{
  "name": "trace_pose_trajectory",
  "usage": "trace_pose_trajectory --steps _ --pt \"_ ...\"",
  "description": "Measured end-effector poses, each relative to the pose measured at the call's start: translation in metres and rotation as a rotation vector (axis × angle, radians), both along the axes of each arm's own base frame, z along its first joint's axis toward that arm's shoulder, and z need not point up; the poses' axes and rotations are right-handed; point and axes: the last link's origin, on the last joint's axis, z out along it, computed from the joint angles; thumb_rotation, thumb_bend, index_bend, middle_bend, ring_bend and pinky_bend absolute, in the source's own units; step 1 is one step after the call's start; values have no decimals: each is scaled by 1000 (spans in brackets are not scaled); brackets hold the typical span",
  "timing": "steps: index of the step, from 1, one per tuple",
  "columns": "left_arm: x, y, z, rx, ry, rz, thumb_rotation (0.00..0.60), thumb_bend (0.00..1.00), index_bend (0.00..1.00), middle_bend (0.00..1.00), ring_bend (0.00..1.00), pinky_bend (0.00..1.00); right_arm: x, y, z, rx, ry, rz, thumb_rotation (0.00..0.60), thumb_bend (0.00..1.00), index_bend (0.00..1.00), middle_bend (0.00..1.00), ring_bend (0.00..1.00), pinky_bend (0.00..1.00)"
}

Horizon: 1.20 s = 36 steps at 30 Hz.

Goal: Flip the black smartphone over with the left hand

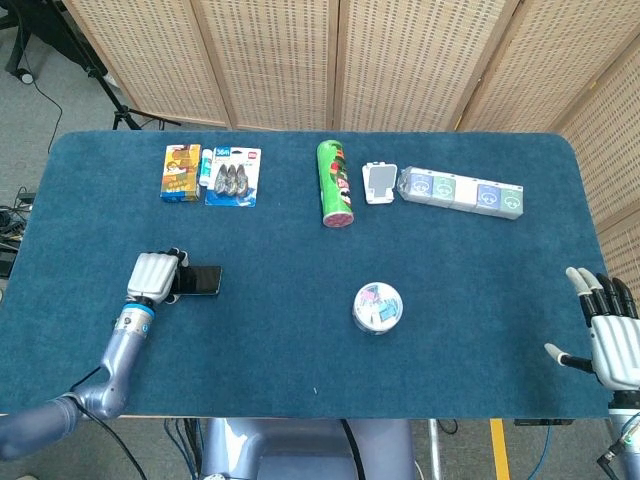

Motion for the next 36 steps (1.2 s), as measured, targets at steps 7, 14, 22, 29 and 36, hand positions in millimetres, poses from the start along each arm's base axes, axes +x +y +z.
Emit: trace_pose_trajectory --steps 7,14,22,29,36 --pt "2 -2 22 -110 -7 4 600 671 593 392 420 454 1 1 -1 7 0 -1 600 0 0 0 0 0" --pt "7 8 35 -158 -19 51 600 529 251 88 178 348 0 0 -3 16 4 -6 600 0 0 0 0 0" --pt "7 23 33 -92 13 68 600 189 0 0 0 0 1 1 -5 23 6 -10 600 0 0 0 0 0" --pt "13 32 39 28 -8 26 600 54 0 0 0 0 1 1 -5 27 4 -11 600 0 0 0 0 0" --pt "14 17 70 144 -69 -11 600 0 0 0 0 0 2 2 -6 33 5 -5 600 0 0 0 0 0"
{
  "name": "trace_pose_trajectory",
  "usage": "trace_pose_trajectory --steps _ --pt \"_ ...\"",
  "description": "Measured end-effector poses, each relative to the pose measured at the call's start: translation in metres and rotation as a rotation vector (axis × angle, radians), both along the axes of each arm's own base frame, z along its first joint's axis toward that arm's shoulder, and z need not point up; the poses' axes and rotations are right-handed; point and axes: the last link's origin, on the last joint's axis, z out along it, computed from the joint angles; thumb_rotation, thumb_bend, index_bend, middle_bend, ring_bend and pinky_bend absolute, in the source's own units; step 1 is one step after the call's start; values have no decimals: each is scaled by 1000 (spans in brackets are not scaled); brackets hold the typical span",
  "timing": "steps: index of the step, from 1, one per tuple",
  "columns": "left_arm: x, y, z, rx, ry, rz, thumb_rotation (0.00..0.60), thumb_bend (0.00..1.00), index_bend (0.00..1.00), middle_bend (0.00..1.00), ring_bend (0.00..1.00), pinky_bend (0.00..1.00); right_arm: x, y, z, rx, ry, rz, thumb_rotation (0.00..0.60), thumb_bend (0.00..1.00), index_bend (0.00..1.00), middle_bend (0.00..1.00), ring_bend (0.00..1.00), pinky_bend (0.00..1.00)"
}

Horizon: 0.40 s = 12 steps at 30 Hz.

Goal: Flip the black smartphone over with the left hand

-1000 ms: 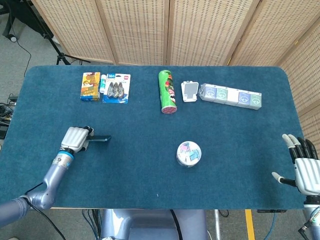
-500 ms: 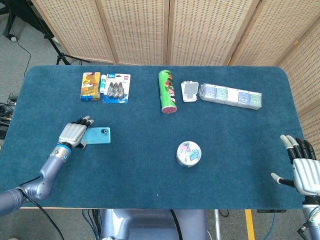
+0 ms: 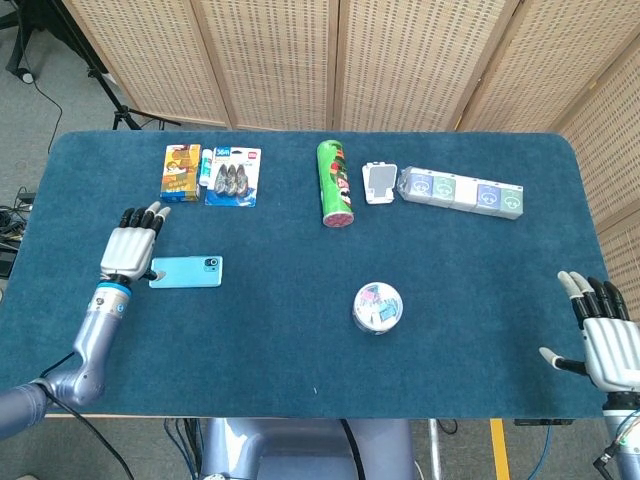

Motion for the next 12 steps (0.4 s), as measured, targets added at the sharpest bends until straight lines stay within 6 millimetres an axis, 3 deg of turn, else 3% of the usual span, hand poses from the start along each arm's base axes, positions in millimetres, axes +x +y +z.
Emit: trace_pose_trajectory --steps 6,12 --pt "-13 -44 35 83 -52 15 600 0 0 0 0 0 3 2 -1 5 0 11 600 0 0 0 0 0" --pt "-28 -104 62 164 -75 57 600 0 0 0 0 0 5 4 -3 14 5 25 600 0 0 0 0 0"
